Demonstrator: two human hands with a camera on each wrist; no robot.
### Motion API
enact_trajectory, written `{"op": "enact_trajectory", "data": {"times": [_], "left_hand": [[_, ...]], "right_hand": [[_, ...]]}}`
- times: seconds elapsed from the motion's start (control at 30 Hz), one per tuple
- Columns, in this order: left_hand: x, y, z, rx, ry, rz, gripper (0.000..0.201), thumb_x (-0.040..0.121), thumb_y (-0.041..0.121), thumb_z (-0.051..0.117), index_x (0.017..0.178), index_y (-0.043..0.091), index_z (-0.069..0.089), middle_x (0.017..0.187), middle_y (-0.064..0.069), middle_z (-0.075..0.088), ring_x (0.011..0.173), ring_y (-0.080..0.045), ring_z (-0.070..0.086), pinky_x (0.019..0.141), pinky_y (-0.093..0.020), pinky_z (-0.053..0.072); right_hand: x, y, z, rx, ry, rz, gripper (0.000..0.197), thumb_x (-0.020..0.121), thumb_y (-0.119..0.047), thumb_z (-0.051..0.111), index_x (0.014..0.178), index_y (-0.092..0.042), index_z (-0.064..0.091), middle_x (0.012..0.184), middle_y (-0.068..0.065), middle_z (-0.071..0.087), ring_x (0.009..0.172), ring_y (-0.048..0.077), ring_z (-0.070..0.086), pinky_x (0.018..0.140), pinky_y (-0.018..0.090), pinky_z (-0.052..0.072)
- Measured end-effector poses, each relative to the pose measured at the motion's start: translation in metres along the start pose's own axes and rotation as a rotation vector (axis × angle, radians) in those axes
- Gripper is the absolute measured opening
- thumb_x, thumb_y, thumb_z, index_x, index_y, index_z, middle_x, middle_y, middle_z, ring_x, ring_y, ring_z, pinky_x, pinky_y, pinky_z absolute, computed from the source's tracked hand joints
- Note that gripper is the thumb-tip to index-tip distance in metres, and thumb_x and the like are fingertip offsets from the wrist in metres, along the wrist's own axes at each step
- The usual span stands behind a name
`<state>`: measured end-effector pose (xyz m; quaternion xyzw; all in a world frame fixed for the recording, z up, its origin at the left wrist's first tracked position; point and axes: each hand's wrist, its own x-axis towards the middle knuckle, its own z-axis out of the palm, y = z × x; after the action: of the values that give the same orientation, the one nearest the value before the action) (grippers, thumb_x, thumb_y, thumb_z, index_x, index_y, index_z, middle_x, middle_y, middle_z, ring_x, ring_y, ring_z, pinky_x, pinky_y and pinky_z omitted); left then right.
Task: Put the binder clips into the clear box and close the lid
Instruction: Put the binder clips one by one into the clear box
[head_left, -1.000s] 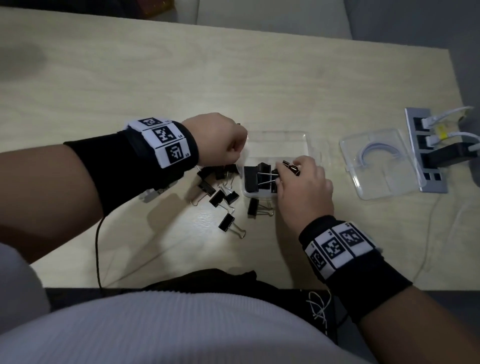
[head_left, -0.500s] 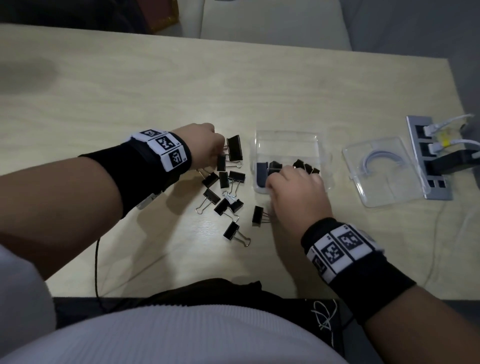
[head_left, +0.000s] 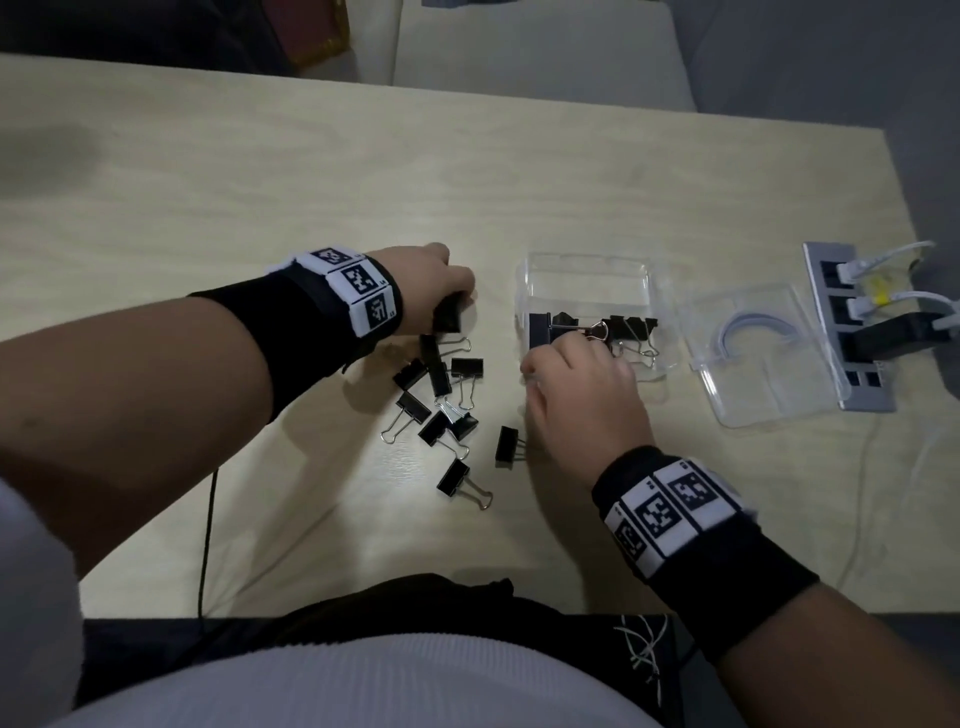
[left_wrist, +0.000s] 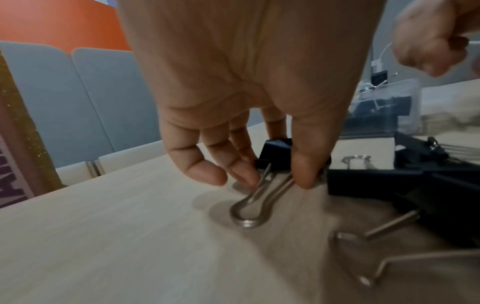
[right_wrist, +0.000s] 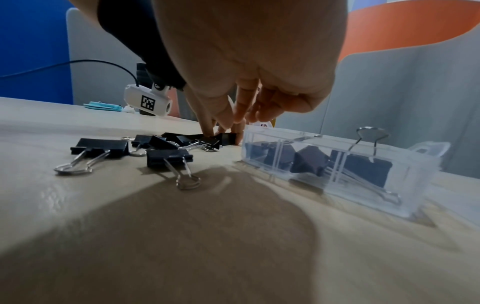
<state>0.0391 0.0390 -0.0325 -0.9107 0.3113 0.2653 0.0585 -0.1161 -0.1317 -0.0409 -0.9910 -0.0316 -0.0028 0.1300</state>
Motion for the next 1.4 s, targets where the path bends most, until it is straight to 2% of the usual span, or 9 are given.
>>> {"op": "enact_trajectory", "data": {"times": [0.13, 0.3, 0.4, 0.6, 0.83, 0.97, 1.17, 1.3, 1.4], "left_hand": [[0.003, 0.001, -0.015, -0.015, 0.069, -0.070, 0.045, 0.079, 0.032, 0.067, 0.121, 0.025, 0.052, 0.113, -0.008, 0.050, 0.093, -0.030, 0.059, 0.070, -0.036, 0.050], [0.003, 0.022, -0.048, -0.112, 0.245, -0.022, 0.052, 0.080, 0.029, 0.068, 0.128, 0.023, 0.051, 0.119, -0.011, 0.052, 0.097, -0.030, 0.059, 0.072, -0.033, 0.046], [0.005, 0.056, -0.056, -0.174, 0.248, 0.129, 0.052, 0.080, 0.025, 0.066, 0.129, 0.028, 0.051, 0.116, -0.005, 0.054, 0.096, -0.024, 0.057, 0.074, -0.032, 0.044], [0.022, 0.113, -0.041, -0.085, 0.140, 0.274, 0.052, 0.083, 0.021, 0.061, 0.132, 0.022, 0.045, 0.115, -0.008, 0.062, 0.103, -0.031, 0.060, 0.083, -0.041, 0.052], [0.036, 0.117, -0.032, 0.041, 0.119, 0.213, 0.033, 0.087, 0.018, 0.058, 0.119, 0.017, 0.048, 0.088, -0.005, 0.057, 0.083, -0.030, 0.060, 0.061, -0.037, 0.047], [0.036, 0.116, -0.031, 0.043, 0.149, 0.226, 0.031, 0.087, 0.020, 0.061, 0.116, 0.014, 0.051, 0.102, -0.008, 0.058, 0.092, -0.031, 0.059, 0.064, -0.035, 0.040], [0.031, 0.111, -0.030, -0.040, 0.187, 0.228, 0.038, 0.084, 0.022, 0.063, 0.120, 0.017, 0.056, 0.111, -0.008, 0.054, 0.098, -0.031, 0.060, 0.068, -0.034, 0.043], [0.023, 0.110, -0.041, -0.260, 0.222, 0.246, 0.034, 0.088, 0.025, 0.051, 0.120, 0.023, 0.064, 0.114, -0.005, 0.061, 0.106, -0.026, 0.058, 0.087, -0.033, 0.048], [0.021, 0.114, -0.047, -0.305, 0.220, 0.221, 0.032, 0.091, 0.036, 0.049, 0.114, 0.023, 0.068, 0.109, -0.003, 0.068, 0.105, -0.025, 0.060, 0.089, -0.033, 0.048]], "right_hand": [[-0.006, 0.015, -0.006, 0.056, 0.059, 0.084, 0.013, 0.083, -0.013, 0.059, 0.094, -0.018, 0.065, 0.094, 0.002, 0.059, 0.088, 0.024, 0.054, 0.080, 0.037, 0.038], [0.002, 0.060, -0.027, 0.134, 0.230, 0.398, 0.016, 0.089, -0.013, 0.052, 0.100, -0.012, 0.063, 0.103, 0.011, 0.057, 0.094, 0.030, 0.052, 0.084, 0.043, 0.046], [0.014, 0.078, -0.039, 0.143, 0.084, 0.494, 0.020, 0.095, -0.019, 0.046, 0.102, -0.012, 0.064, 0.102, 0.008, 0.060, 0.085, 0.023, 0.054, 0.074, 0.032, 0.043], [0.023, 0.083, -0.045, 0.190, -0.147, 0.517, 0.020, 0.090, -0.025, 0.055, 0.104, -0.019, 0.068, 0.091, 0.005, 0.071, 0.087, 0.025, 0.063, 0.074, 0.030, 0.048], [0.029, 0.094, -0.035, 0.057, -0.154, 0.411, 0.033, 0.095, -0.022, 0.046, 0.125, -0.025, 0.059, 0.118, 0.012, 0.054, 0.095, 0.032, 0.060, 0.081, 0.039, 0.050], [0.040, 0.096, -0.035, -0.012, -0.259, 0.395, 0.020, 0.092, -0.027, 0.054, 0.108, -0.022, 0.065, 0.107, 0.008, 0.049, 0.095, 0.031, 0.058, 0.080, 0.039, 0.049], [0.034, 0.093, -0.035, -0.030, -0.121, 0.338, 0.010, 0.084, -0.020, 0.062, 0.091, -0.018, 0.054, 0.104, 0.008, 0.050, 0.080, 0.031, 0.056, 0.068, 0.040, 0.051], [0.029, 0.094, -0.039, 0.126, 0.027, 0.312, 0.013, 0.080, -0.012, 0.060, 0.090, -0.014, 0.051, 0.106, 0.009, 0.047, 0.077, 0.030, 0.052, 0.066, 0.038, 0.047], [0.026, 0.092, -0.043, 0.336, 0.142, 0.341, 0.013, 0.080, -0.011, 0.060, 0.088, -0.015, 0.050, 0.094, 0.006, 0.055, 0.074, 0.026, 0.055, 0.065, 0.032, 0.044]]}}
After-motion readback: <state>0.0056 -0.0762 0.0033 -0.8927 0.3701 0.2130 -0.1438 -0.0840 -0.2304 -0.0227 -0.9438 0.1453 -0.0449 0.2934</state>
